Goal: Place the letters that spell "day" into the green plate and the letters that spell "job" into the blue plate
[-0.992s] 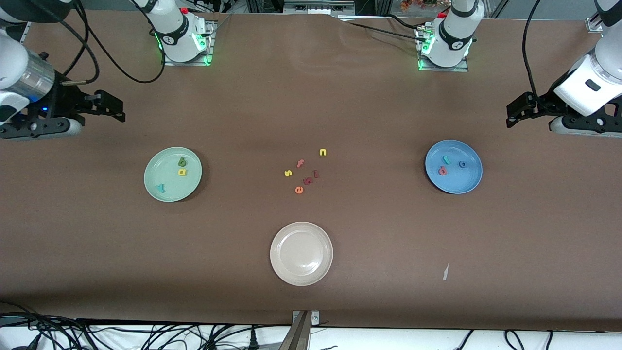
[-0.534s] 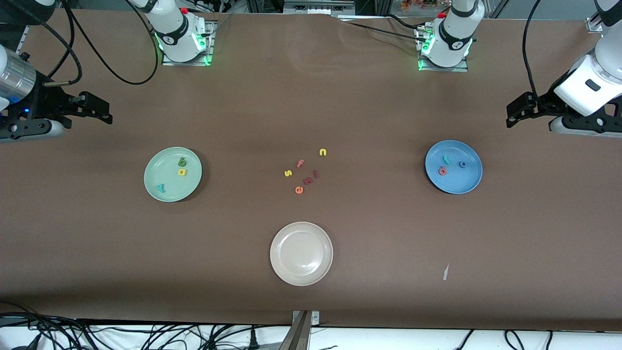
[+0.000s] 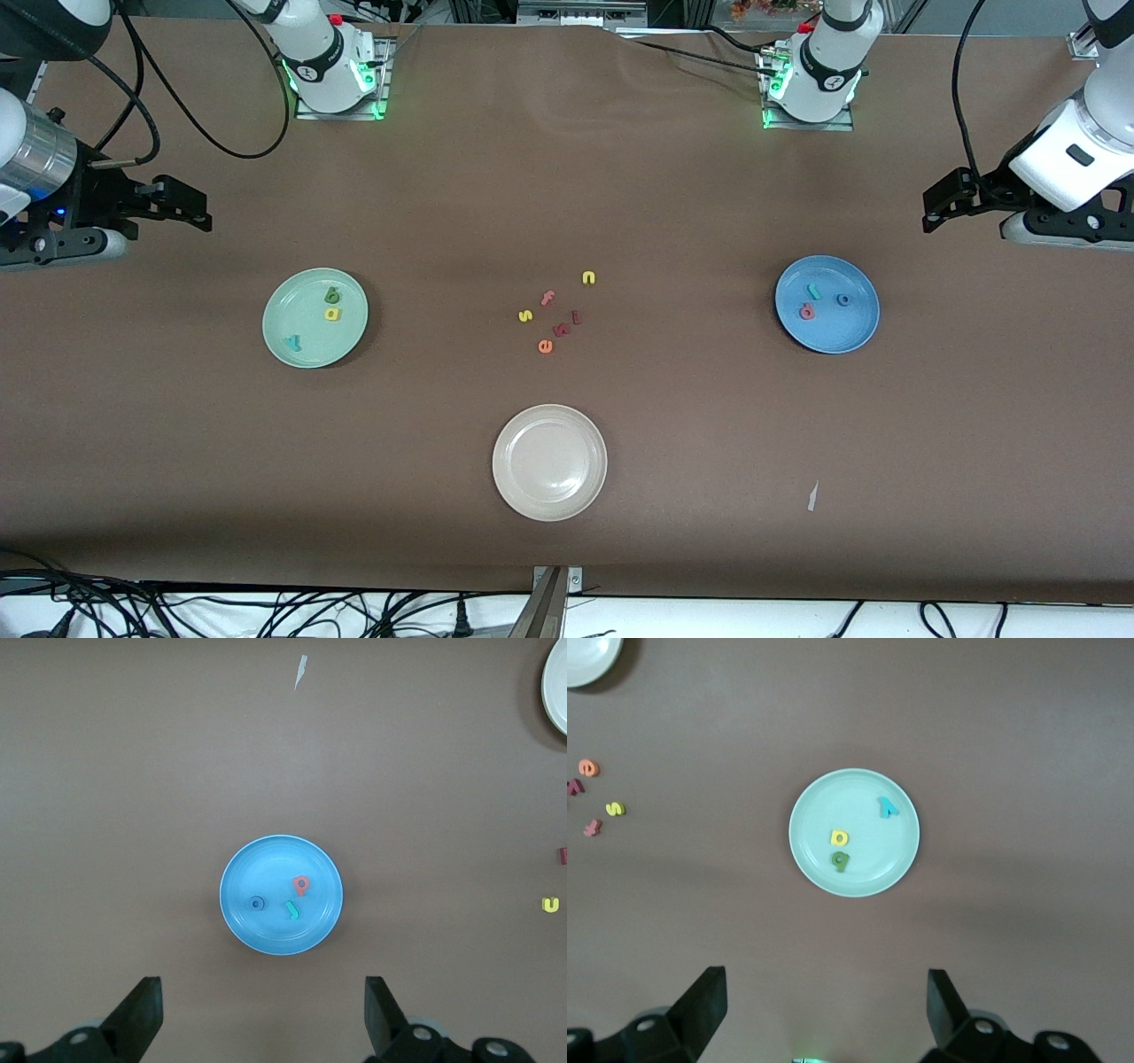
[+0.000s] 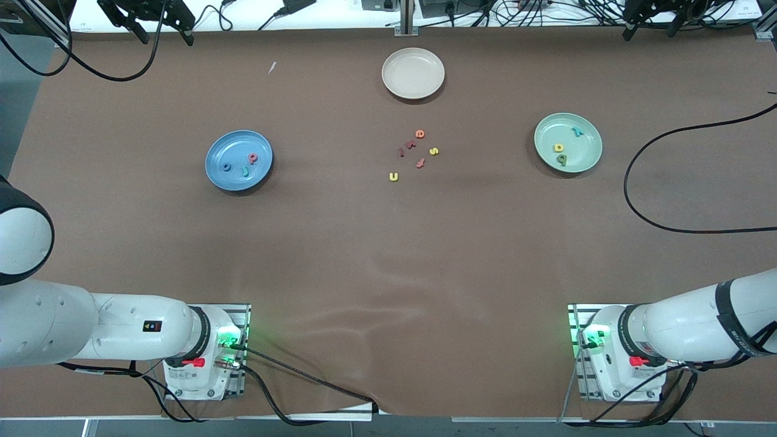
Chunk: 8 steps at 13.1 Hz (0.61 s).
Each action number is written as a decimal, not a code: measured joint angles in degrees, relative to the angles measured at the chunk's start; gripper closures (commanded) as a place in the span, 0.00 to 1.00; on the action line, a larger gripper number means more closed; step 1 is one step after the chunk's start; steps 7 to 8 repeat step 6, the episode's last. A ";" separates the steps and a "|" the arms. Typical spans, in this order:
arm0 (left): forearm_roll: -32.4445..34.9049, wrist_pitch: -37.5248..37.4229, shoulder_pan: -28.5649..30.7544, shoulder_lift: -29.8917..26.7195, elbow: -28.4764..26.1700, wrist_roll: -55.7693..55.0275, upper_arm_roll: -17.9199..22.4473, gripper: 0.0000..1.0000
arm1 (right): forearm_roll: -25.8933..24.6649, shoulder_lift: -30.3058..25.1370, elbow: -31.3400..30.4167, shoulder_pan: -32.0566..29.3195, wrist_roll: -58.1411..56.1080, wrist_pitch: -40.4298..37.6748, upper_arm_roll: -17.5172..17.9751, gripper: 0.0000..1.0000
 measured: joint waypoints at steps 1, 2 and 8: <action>0.00 0.00 0.00 0.00 0.00 0.00 0.00 0.00 | 0.00 0.00 0.12 0.00 0.00 -0.39 0.00 0.00; 0.00 0.00 0.00 0.00 0.00 0.00 0.00 0.00 | 0.00 0.00 0.25 0.01 0.00 -0.58 0.01 0.00; 0.00 0.00 -0.01 0.00 0.00 0.00 -0.02 0.00 | 0.00 0.01 0.54 0.02 -0.06 -0.70 0.04 0.00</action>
